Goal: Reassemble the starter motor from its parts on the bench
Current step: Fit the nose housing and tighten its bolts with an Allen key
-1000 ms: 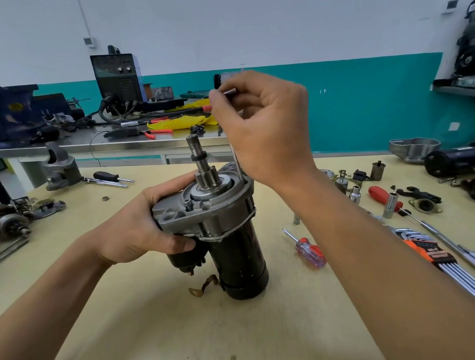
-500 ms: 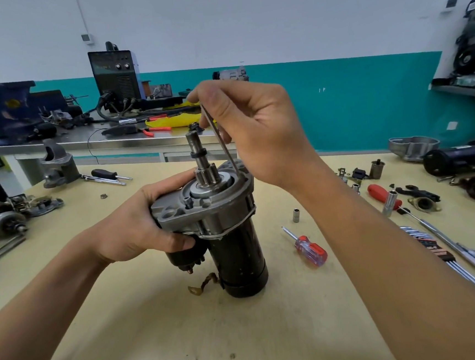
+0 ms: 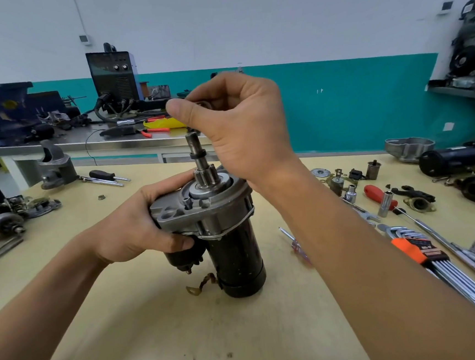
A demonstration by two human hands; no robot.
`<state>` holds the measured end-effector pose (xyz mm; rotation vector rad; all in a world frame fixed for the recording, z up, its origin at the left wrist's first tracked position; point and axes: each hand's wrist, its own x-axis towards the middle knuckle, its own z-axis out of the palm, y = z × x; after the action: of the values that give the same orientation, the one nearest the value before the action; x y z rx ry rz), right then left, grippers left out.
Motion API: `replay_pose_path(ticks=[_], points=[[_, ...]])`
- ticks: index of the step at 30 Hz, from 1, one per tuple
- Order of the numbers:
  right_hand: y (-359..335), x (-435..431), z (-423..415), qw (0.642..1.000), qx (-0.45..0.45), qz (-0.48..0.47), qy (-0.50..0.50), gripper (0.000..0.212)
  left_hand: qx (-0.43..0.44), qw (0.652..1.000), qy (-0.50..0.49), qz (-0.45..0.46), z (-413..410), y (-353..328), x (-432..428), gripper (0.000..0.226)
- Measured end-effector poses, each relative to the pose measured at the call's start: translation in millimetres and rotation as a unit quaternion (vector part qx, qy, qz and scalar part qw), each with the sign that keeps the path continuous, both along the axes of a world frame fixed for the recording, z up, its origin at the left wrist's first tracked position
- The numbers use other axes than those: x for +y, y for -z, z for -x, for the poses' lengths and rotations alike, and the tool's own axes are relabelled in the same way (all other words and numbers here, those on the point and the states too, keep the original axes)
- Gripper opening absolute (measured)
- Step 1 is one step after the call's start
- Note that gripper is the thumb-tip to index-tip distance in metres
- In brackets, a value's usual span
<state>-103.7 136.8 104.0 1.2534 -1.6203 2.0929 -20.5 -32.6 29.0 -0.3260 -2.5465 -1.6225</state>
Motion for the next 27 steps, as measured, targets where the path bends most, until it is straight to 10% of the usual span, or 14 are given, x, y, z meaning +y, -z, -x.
replay_pose_path(ticks=[17, 22, 27], points=[[0, 12, 10, 0.971, 0.068, -0.028, 0.228, 0.028, 0.011, 0.999, 0.025, 0.030, 2, -12, 11, 0.095], [-3, 29, 19, 0.994, -0.074, -0.074, 0.037, 0.004, 0.002, 0.997, 0.038, 0.070, 3, -22, 21, 0.095], [1, 43, 28, 0.990, -0.095, -0.073, -0.071, 0.042, -0.011, 0.990, 0.060, 0.131, 16, -37, 33, 0.098]])
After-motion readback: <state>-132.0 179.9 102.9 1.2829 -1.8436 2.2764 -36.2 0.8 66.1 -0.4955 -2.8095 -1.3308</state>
